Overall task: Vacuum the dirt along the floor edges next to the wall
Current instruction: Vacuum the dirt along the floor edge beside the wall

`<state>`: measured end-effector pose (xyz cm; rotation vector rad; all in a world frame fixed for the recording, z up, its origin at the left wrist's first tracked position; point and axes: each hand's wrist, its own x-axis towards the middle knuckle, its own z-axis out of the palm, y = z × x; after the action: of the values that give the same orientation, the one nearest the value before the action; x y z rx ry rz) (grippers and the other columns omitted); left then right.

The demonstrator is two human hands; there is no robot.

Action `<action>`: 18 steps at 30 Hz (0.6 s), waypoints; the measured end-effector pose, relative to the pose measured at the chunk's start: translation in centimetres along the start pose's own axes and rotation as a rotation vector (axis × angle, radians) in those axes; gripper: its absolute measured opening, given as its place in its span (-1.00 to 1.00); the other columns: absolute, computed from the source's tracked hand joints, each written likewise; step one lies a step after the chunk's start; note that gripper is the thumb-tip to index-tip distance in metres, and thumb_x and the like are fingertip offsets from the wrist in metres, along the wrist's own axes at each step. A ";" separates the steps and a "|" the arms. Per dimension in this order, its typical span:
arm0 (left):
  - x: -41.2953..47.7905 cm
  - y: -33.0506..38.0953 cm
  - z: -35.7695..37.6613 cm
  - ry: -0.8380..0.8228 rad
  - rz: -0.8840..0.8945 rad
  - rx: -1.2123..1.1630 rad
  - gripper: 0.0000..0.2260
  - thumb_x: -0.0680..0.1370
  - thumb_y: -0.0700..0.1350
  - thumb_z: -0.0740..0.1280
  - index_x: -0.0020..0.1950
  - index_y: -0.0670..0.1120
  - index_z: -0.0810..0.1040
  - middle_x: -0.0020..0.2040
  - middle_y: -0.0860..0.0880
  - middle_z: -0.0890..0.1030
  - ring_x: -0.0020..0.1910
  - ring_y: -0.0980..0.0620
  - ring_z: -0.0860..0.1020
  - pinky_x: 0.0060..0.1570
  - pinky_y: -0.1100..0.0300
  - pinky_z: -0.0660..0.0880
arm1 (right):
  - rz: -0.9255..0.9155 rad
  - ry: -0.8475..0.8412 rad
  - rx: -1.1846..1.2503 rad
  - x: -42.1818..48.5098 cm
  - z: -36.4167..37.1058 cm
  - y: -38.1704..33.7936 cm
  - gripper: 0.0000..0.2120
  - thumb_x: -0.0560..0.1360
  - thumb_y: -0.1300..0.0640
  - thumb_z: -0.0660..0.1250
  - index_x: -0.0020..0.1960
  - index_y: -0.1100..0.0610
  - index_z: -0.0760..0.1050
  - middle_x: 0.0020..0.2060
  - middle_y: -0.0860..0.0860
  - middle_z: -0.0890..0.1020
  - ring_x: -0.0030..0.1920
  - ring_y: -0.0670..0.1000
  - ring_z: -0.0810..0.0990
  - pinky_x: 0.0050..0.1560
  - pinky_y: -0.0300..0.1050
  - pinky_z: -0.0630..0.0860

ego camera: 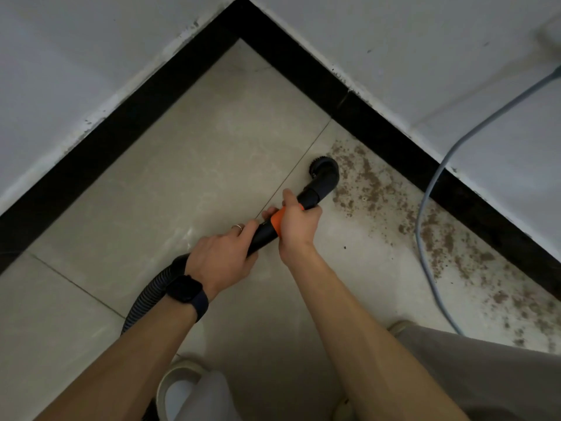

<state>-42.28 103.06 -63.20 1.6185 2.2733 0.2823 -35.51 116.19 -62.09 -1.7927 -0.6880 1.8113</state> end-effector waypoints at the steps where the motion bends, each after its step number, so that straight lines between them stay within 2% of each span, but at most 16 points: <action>1: -0.2 0.1 -0.1 -0.031 -0.010 -0.009 -0.64 0.49 0.00 0.39 0.22 -0.06 0.41 -0.16 -0.06 0.62 -0.44 -0.16 0.56 -0.46 0.18 0.29 | -0.001 0.007 0.000 -0.4 -0.2 0.4 -0.71 0.62 0.20 0.36 0.22 0.15 0.28 -0.42 0.00 0.57 -0.51 -0.02 0.55 -0.18 0.09 0.65; 3: -0.7 0.1 -0.1 -0.071 -0.003 -0.020 -0.66 0.51 0.01 0.38 0.22 -0.05 0.40 -0.17 -0.05 0.62 -0.44 -0.13 0.56 -0.46 0.19 0.28 | -0.001 0.041 -0.009 -0.8 -0.5 1.0 -0.72 0.61 0.21 0.33 0.23 0.14 0.28 -0.26 0.08 0.52 -0.51 -0.01 0.54 -0.30 0.00 0.61; 4: -0.8 0.1 -0.3 -0.093 -0.003 -0.021 -0.66 0.52 0.01 0.36 0.22 -0.04 0.39 -0.16 -0.05 0.62 -0.43 -0.13 0.56 -0.46 0.18 0.29 | -0.002 0.057 -0.020 -0.7 -0.7 1.1 -0.72 0.61 0.22 0.31 0.23 0.14 0.28 -0.24 0.09 0.50 -0.52 -0.02 0.53 -0.34 -0.03 0.58; 9: 1.1 1.0 -1.0 -0.162 -0.032 0.026 -0.66 0.61 0.04 0.23 0.33 -0.03 0.31 0.05 -0.04 0.60 -0.19 -0.14 0.62 -0.33 0.13 0.33 | -0.036 0.082 -0.055 0.6 0.1 0.0 -0.70 0.57 0.25 0.29 0.28 0.23 0.36 -0.26 0.10 0.49 -0.53 -0.01 0.52 -0.37 -0.06 0.56; 13: 2.9 1.9 -0.9 -0.157 -0.047 0.021 -0.63 0.61 0.03 0.23 0.36 -0.06 0.30 0.08 -0.07 0.59 -0.18 -0.17 0.62 -0.31 0.09 0.44 | -0.052 0.080 -0.069 2.0 0.3 -1.8 -0.65 0.57 0.26 0.29 0.33 0.28 0.39 -0.29 0.07 0.50 -0.52 0.00 0.52 -0.40 -0.09 0.54; 18: 4.5 2.6 -0.8 -0.140 -0.022 0.042 -0.64 0.62 0.03 0.19 0.37 -0.04 0.25 0.12 -0.05 0.57 -0.16 -0.13 0.62 -0.33 0.12 0.37 | -0.060 0.067 -0.031 3.0 0.1 -3.1 -0.83 0.57 0.27 0.29 0.12 0.16 0.35 -0.35 0.05 0.51 -0.52 0.03 0.51 -0.36 -0.05 0.53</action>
<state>-41.64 108.25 -62.20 1.5805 2.2029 0.1130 -35.68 120.51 -62.29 -1.8245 -0.7393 1.7023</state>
